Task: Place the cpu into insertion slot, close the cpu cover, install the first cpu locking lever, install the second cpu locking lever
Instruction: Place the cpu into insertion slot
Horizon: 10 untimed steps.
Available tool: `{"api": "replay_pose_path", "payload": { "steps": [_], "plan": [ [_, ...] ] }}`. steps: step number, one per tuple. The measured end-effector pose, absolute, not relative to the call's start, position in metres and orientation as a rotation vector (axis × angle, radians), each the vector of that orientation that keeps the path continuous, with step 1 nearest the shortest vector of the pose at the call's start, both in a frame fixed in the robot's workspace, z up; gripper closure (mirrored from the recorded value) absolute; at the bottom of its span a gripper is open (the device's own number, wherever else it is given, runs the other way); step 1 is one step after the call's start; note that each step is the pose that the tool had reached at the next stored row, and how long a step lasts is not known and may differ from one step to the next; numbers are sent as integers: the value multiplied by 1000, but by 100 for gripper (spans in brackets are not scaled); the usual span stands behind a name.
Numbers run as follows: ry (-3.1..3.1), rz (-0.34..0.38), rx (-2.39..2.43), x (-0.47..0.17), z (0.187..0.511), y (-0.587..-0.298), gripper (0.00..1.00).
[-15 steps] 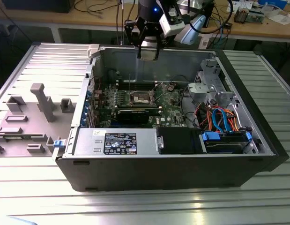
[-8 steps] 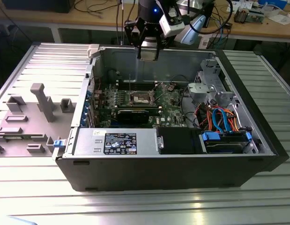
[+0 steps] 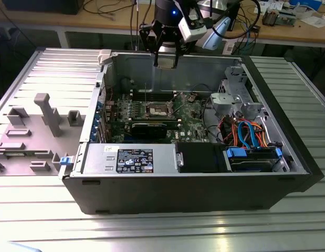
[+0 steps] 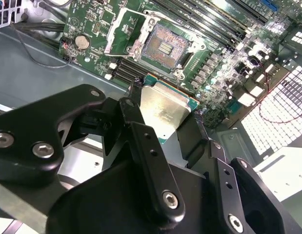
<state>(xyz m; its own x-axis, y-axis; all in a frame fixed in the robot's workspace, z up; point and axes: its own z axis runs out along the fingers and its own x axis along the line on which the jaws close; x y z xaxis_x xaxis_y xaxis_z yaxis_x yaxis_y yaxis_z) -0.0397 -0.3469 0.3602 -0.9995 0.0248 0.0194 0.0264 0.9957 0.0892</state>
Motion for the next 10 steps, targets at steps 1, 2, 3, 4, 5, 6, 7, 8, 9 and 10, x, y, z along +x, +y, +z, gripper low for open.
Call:
{"api": "replay_pose_path", "payload": {
  "steps": [1,2,3,4,5,6,7,8,9,10],
  "plan": [
    [-3120,-140,-40,-40,360,-347,46],
    [-3120,-140,-40,-40,360,-347,46],
    [-3120,-140,-40,-40,360,-347,46],
    [-3120,-140,-40,-40,360,-347,46],
    [-3120,-140,-40,-40,359,-347,46],
    [-3120,-140,-40,-40,359,-347,46],
    [-3120,-140,-40,-40,359,-347,46],
    [-3120,-140,-40,-40,359,-347,46],
    [-3120,-140,-40,-40,359,-347,46],
    [-3120,-140,-40,-40,359,-347,46]
  ]
}}
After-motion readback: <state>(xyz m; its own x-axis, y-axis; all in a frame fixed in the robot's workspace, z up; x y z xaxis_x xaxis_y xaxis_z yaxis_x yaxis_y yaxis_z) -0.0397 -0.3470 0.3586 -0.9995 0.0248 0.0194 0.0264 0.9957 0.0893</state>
